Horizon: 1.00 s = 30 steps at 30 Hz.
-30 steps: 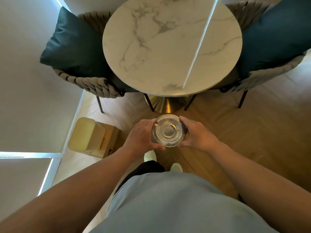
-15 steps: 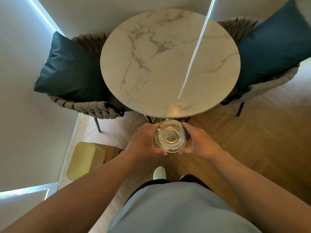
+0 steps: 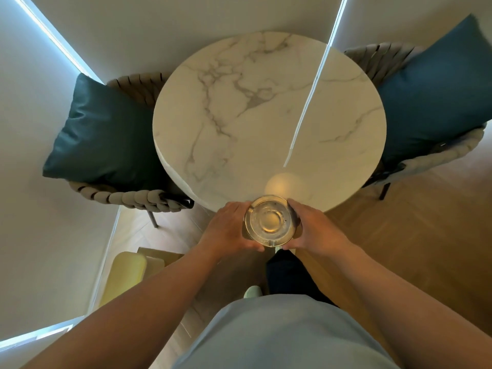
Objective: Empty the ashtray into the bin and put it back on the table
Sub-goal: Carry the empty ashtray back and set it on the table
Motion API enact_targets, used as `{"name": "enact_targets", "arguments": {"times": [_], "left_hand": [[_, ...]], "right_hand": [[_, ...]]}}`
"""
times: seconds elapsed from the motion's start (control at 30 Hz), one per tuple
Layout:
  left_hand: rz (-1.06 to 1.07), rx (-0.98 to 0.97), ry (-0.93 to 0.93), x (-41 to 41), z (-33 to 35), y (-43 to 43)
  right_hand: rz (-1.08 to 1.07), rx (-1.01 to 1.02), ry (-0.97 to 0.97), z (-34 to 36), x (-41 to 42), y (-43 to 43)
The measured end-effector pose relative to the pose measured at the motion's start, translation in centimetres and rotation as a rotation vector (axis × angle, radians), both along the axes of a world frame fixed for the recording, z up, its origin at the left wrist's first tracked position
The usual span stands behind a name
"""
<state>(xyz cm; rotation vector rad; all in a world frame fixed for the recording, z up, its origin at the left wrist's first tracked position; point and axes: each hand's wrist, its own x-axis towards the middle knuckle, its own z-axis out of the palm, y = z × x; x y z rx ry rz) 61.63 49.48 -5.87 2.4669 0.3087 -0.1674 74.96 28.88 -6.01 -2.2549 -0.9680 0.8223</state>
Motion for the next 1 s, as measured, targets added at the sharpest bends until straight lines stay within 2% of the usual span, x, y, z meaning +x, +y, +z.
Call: {"name": "enact_targets", "arguments": {"times": [0.2, 0.57, 1.0], "left_hand": [[0.056, -0.063, -0.015, 6.0, -0.1, 1.5], [0.139, -0.015, 0.000, 15.5, -1.2, 4.6], [0.169, -0.051, 0.001, 25.7, -3.4, 12.3]], "right_hand": [[0.008, -0.001, 0.036, -0.5, 6.3, 2.2], [0.095, -0.062, 0.025, -1.4, 17.7, 6.4], [0.025, -0.061, -0.030, -3.4, 26.5, 14.2]]}}
